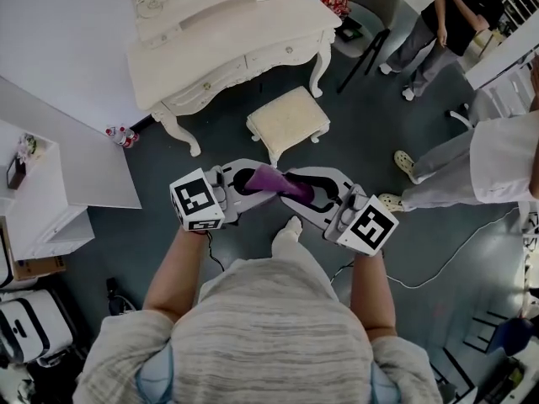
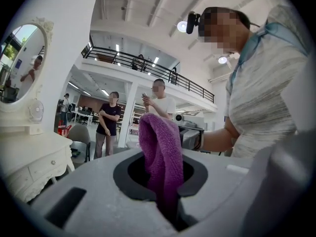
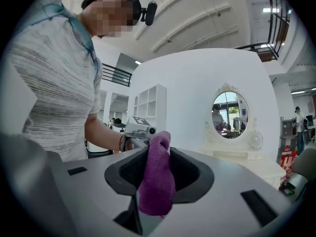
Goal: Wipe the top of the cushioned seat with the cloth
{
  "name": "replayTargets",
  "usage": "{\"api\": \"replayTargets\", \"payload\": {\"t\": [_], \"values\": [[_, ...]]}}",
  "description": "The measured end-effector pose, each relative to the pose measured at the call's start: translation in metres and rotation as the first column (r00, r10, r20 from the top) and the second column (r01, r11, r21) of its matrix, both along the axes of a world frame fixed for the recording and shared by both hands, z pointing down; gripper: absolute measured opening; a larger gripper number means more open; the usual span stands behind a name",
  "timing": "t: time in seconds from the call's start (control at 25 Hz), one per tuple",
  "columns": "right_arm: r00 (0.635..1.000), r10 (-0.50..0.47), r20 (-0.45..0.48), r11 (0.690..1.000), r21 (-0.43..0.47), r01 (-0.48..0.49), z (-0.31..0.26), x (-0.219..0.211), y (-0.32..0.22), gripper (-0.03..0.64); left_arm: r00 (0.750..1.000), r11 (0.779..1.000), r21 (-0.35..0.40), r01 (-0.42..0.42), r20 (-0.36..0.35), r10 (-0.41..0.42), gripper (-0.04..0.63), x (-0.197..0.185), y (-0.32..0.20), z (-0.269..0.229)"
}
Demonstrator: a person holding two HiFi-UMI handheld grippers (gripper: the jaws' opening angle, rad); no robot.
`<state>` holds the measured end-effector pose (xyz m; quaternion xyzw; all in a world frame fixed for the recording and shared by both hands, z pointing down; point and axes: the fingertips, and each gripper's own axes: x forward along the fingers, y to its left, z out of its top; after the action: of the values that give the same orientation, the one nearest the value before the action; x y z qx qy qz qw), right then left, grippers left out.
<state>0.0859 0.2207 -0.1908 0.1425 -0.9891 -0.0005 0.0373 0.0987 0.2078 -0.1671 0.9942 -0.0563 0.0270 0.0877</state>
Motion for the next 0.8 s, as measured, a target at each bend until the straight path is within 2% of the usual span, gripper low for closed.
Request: {"api": "replayTargets", "payload": {"t": [0.2,0.52,0.8], "values": [[0.997,-0.075,-0.013,0.997,-0.003,0.075,-0.004,0.013,-0.028,0.101,0.997,0.997,-0.004,-0.077,0.006,0.077,0.038,0.015,-0.028,-0.005],[0.982,-0.186,0.04,0.975,-0.117,0.19,-0.01,0.022,-0.068,0.043,0.978,0.977,-0.019,-0.21,-0.001,0.21,0.038,0.019,-0.059,-0.011],[0.99,-0.139,0.012,0.98,-0.139,0.14,0.01,-0.005,-0.116,0.037,0.97,0.969,-0.054,-0.24,0.038,0.242,0.038,-0.008,-0.103,0.009]]}}
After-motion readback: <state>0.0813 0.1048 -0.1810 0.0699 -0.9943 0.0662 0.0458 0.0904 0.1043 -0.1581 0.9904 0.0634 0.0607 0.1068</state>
